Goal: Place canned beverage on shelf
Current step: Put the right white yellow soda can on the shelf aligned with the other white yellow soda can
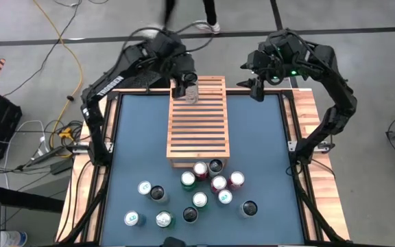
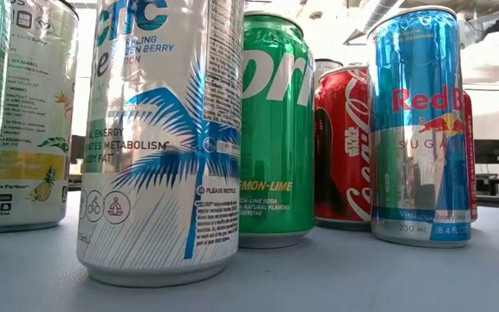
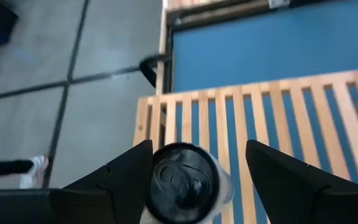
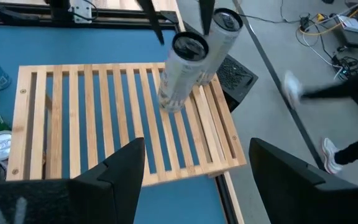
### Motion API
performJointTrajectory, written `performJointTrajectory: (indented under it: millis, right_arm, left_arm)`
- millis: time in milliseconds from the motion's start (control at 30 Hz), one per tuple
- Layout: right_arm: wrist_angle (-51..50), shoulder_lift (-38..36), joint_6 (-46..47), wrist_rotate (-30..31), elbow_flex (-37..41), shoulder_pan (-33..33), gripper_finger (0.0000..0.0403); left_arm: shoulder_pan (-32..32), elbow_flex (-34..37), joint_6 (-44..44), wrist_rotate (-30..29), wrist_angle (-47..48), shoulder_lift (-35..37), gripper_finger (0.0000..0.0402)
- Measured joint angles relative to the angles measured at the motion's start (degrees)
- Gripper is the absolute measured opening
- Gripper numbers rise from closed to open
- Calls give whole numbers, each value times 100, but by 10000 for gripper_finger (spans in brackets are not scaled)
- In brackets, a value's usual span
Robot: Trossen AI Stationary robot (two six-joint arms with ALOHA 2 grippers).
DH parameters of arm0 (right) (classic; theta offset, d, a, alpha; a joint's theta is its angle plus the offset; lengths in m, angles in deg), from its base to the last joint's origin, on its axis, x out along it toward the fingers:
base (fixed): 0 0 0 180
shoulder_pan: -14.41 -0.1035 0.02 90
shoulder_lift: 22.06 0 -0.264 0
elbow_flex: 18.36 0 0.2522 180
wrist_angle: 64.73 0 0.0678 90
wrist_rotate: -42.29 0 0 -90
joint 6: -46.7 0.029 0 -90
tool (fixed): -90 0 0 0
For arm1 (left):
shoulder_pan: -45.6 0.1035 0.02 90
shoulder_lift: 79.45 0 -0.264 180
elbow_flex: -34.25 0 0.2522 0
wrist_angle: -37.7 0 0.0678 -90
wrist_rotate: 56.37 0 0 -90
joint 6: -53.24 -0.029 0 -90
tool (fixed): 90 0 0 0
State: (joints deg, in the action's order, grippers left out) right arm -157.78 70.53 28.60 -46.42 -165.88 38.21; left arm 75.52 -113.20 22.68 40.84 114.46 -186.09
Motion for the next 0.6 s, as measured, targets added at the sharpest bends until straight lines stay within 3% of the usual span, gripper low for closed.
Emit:
performJointTrajectory:
  millis: [367, 600]
  right_arm:
    - [2098, 976, -383, -5, 1, -134, 277]
    - [2529, 1626, -448, 17, 1, -170, 333]
  left_arm:
    - [-66, -2, 509, -48, 39, 946, 247]
    - [-98, -3, 766, -48, 65, 1358, 247]
